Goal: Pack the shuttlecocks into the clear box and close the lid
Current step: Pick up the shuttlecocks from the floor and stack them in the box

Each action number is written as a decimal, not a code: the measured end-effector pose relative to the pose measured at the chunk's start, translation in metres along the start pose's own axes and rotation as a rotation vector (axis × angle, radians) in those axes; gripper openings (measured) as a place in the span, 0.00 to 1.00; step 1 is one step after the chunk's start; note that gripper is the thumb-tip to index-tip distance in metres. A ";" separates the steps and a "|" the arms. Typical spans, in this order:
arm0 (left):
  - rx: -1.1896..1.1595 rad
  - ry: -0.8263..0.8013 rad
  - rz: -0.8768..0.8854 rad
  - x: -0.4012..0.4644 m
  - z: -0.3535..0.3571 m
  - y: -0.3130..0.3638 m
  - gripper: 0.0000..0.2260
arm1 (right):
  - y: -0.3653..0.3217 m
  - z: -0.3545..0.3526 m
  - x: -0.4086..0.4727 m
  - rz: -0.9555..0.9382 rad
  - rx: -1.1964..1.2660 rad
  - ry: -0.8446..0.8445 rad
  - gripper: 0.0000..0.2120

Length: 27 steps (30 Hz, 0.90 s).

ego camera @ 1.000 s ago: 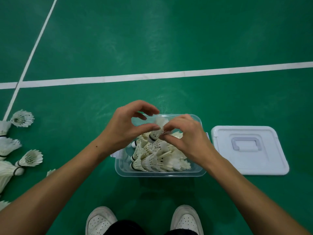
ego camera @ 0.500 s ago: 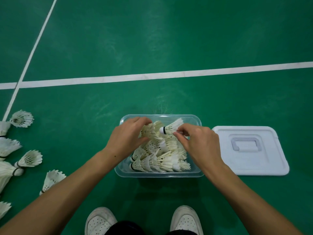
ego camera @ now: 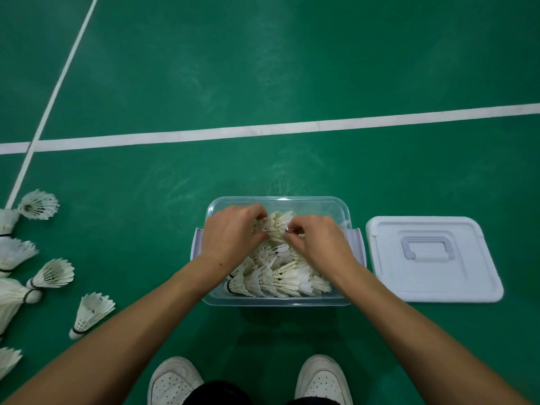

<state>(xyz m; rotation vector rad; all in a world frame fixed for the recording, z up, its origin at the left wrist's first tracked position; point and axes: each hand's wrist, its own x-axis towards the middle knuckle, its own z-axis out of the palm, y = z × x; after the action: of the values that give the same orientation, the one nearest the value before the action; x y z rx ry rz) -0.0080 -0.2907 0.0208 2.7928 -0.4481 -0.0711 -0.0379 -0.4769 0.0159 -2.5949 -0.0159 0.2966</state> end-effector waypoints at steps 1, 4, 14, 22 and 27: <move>-0.029 -0.013 0.006 0.000 0.000 0.000 0.17 | 0.000 -0.003 -0.001 0.011 0.004 -0.022 0.09; -0.149 -0.036 0.015 -0.005 -0.006 -0.002 0.20 | -0.004 -0.017 -0.009 0.022 0.020 -0.019 0.16; -0.517 0.091 -0.038 -0.043 -0.062 -0.020 0.25 | -0.035 -0.045 -0.021 -0.070 0.012 0.148 0.24; -0.549 0.201 -0.216 -0.113 -0.087 -0.117 0.28 | -0.113 0.002 -0.008 -0.341 0.018 0.032 0.24; -0.551 0.254 -0.296 -0.162 -0.097 -0.176 0.29 | -0.181 0.051 -0.005 -0.502 -0.067 -0.063 0.25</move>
<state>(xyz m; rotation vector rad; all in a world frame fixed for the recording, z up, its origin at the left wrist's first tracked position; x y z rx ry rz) -0.1004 -0.0521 0.0584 2.2595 0.0497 0.0830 -0.0454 -0.2955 0.0656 -2.5389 -0.6963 0.1925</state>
